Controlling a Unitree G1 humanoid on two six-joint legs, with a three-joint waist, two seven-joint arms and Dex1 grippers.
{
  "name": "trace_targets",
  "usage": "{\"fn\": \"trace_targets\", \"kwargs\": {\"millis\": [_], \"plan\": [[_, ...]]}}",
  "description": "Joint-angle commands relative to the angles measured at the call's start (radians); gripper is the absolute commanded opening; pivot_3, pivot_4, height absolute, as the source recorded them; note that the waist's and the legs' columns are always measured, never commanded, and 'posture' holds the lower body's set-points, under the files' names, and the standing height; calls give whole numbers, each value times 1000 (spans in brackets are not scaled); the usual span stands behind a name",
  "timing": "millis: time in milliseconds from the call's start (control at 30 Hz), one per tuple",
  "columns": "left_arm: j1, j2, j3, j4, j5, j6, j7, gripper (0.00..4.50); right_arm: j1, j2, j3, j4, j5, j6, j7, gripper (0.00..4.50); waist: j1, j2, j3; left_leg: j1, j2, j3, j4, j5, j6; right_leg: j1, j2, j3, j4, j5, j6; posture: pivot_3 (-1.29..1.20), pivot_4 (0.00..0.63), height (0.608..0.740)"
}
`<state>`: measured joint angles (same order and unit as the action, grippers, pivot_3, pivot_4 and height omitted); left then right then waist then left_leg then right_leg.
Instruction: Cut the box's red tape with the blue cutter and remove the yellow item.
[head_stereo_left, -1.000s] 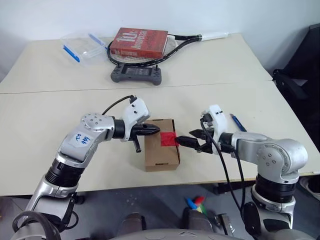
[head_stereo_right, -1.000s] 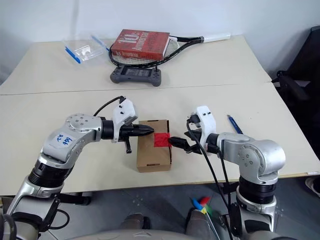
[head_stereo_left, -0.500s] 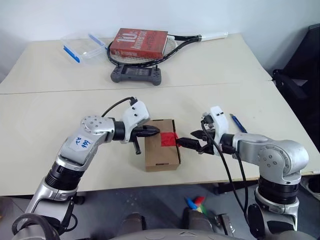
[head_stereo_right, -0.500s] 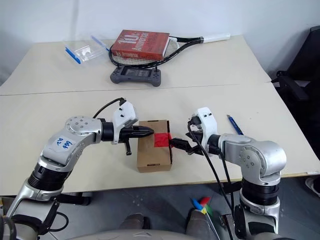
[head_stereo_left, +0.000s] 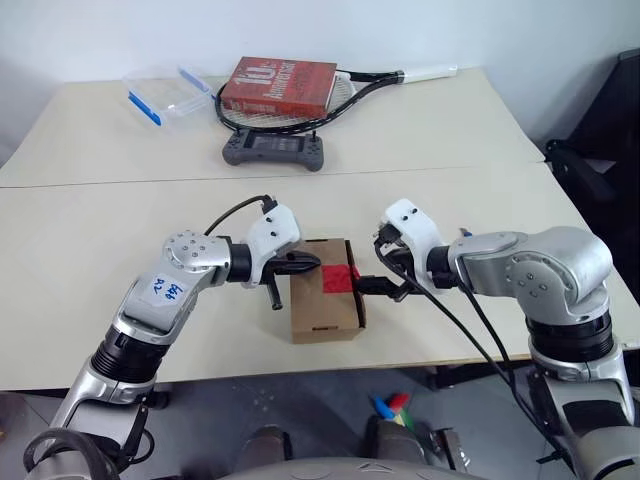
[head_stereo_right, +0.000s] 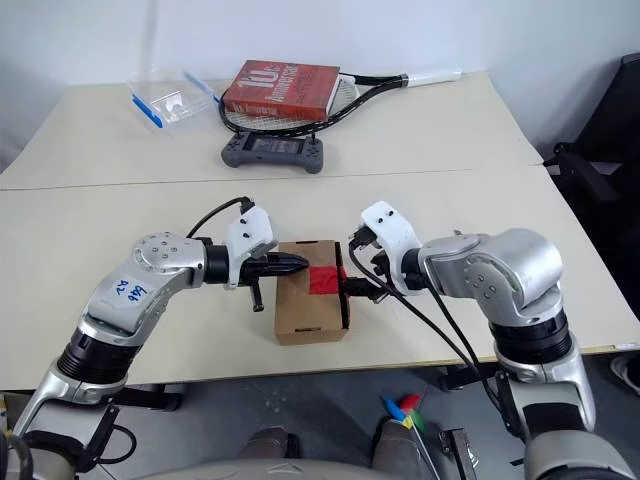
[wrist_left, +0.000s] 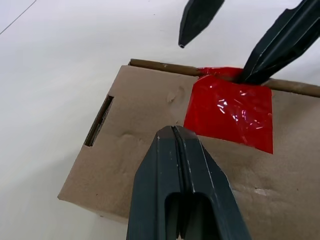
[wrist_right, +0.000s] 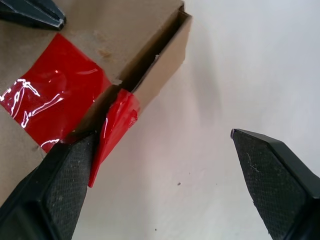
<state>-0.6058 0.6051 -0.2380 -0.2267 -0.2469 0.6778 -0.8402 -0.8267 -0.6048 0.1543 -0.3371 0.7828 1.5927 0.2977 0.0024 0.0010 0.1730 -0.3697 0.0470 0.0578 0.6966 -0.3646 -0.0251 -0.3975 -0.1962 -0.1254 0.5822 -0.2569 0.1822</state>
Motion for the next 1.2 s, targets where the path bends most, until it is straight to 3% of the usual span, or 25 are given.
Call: {"fn": "trace_targets", "kwargs": {"millis": [33, 433, 600, 700, 833, 900, 1000, 1200], "plan": [[43, 7, -52, 3, 27, 11, -11, 0, -23, -62, 62, 35, 82, 22, -18, 4443, 0, 0, 0, 0, 0, 0, 0, 0, 0, 0, 0, 0, 0, 0, 0, 0, 150, 740], [68, -6, -47, -14, 28, 27, 21, 0, -26, -88, 114, 180, 70, 22, -52, 4443, 9, -2, -2, 0, 0, 0, 0, 0, 0, 1, 0, 0, -1, 0, 0, 0, 150, 740], [70, -13, -45, -17, 29, 33, 33, 0, 9, -1, 78, 139, 21, 22, -108, 4443, 4, -3, -3, 0, 0, 0, 1, 0, 0, 1, 0, 0, -1, 0, 0, 0, 150, 740], [71, -10, -43, -22, 27, 37, 33, 0, 31, -21, 133, 57, -75, -31, -125, 4443, 2, -4, -4, 1, 0, 0, 2, 0, 0, 1, 0, 0, 0, 0, 0, 0, 150, 740], [76, -11, -40, -27, 26, 42, 38, 0, 52, -170, 349, -59, -288, -269, -97, 4443, 2, -4, -4, 0, 0, 0, 1, 0, 0, 1, 0, 0, 0, 0, 0, 0, 150, 740], [78, -12, -39, -32, 25, 46, 40, 0, 73, -188, 359, -78, -340, -331, -96, 4443, 2, -4, -4, 0, 0, 0, 1, 0, 0, 1, 0, 0, -1, 0, 0, 0, 150, 740], [81, -12, -39, -38, 23, 50, 42, 0, 114, -183, 312, -102, -360, -377, -69, 4443, 0, -5, -4, 1, 0, 0, 2, 0, 0, 1, 0, 0, -1, 0, 0, 0, 150, 740], [85, -8, -34, -44, 20, 53, 43, 0, 164, -129, -77, 41, -141, -154, 101, 4443, 7, -4, -4, 0, 0, 0, 2, 0, 0, 1, 0, 0, -1, 0, 0, 0, 150, 740]]}}
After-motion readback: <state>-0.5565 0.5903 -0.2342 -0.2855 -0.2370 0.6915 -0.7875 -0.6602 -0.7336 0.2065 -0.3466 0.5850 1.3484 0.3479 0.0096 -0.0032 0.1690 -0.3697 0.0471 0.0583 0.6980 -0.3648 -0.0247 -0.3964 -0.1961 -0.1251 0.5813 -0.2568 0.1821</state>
